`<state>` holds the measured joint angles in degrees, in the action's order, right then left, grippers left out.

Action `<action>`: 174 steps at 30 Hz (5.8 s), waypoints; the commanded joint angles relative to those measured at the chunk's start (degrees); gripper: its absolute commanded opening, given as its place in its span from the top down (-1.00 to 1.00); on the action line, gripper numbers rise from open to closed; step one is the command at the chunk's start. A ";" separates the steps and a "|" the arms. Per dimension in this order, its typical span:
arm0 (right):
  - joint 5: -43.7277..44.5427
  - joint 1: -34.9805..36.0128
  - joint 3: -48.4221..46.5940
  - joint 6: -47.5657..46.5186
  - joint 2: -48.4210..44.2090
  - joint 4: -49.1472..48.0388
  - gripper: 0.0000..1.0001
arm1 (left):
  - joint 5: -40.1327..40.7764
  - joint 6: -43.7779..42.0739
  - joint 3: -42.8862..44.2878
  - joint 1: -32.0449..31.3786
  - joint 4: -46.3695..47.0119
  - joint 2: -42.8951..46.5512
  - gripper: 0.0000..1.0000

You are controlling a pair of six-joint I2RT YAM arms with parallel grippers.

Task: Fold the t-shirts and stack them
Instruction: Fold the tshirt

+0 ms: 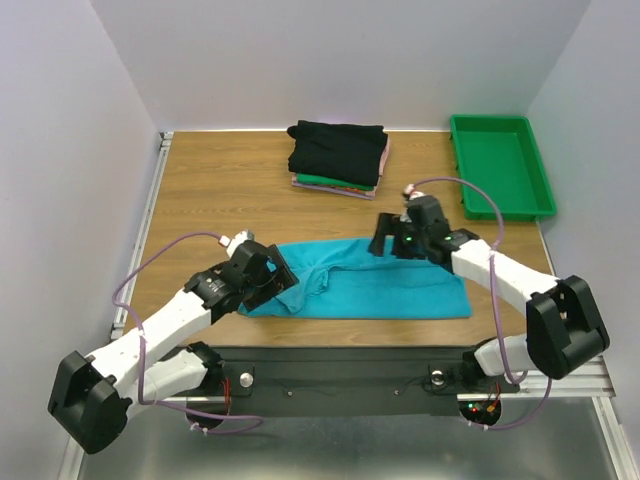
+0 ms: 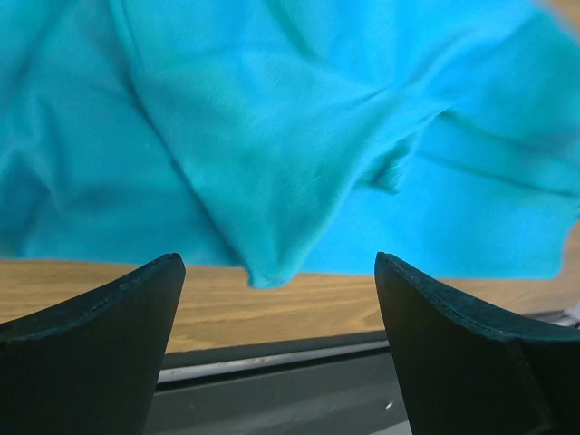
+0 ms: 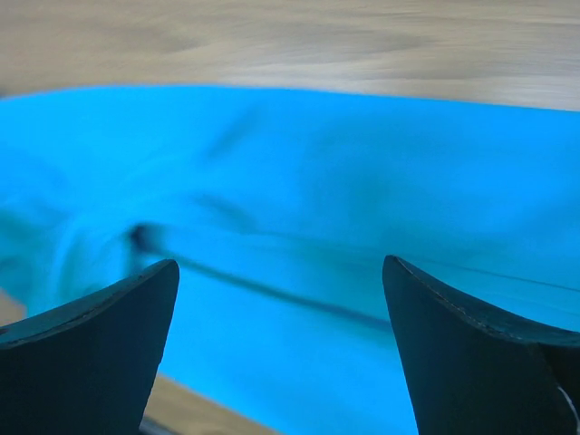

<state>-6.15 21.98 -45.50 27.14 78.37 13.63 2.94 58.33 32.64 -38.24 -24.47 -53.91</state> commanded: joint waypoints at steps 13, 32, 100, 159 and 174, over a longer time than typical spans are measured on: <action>9.23 28.47 -13.04 13.47 15.76 -2.03 -0.13 | -6.36 -14.73 7.70 14.94 19.36 -19.82 -0.97; 10.45 29.35 -13.49 16.37 18.23 -2.47 0.78 | -6.90 -16.05 3.48 18.90 24.03 -27.56 -0.97; 0.17 35.32 -11.27 16.99 19.27 -0.88 -1.00 | -5.40 -25.53 71.93 33.76 2.85 -79.75 -0.97; 6.50 28.91 -0.56 18.22 8.29 2.64 -0.09 | 6.64 7.86 -0.21 -17.92 -10.25 -14.99 0.44; 2.55 28.91 -8.10 14.00 9.52 1.05 0.95 | 14.45 7.94 2.25 -17.92 -9.90 -6.40 1.00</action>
<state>-3.46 51.00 -48.18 43.59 87.85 17.47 11.22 65.52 33.85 -55.92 -34.52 -65.52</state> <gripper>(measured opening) 0.055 0.030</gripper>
